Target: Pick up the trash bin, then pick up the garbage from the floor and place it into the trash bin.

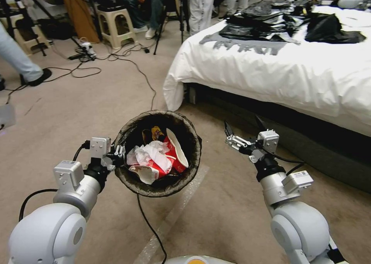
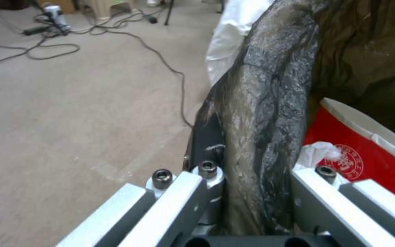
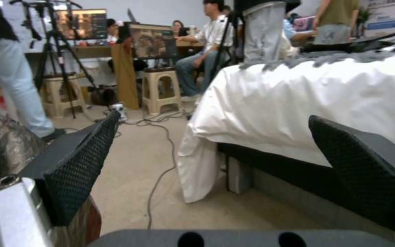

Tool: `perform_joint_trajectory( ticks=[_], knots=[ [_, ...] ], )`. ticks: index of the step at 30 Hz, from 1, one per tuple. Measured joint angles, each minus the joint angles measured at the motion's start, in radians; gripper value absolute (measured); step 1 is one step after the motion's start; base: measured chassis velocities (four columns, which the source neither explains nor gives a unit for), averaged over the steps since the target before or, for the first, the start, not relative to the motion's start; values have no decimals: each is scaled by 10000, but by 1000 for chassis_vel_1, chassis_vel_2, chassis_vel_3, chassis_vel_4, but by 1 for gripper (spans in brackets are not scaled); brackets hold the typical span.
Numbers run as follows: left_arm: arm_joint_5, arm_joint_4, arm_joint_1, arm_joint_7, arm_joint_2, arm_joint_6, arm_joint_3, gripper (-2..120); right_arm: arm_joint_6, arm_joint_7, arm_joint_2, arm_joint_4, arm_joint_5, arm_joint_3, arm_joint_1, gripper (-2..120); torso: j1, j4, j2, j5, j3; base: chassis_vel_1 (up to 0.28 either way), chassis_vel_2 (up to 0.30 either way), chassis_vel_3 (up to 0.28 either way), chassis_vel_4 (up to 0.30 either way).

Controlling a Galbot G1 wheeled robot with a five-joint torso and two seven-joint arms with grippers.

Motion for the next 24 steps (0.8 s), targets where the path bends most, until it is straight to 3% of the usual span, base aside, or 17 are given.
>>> perform_joint_trajectory(
  ticks=[24],
  knots=[
    [-28,-5,-74,-6,26,11,-7,1,-211,56,-26,-120,240,-34,242,100,0,1,0,0,0,80,82,79,76]
  ],
)
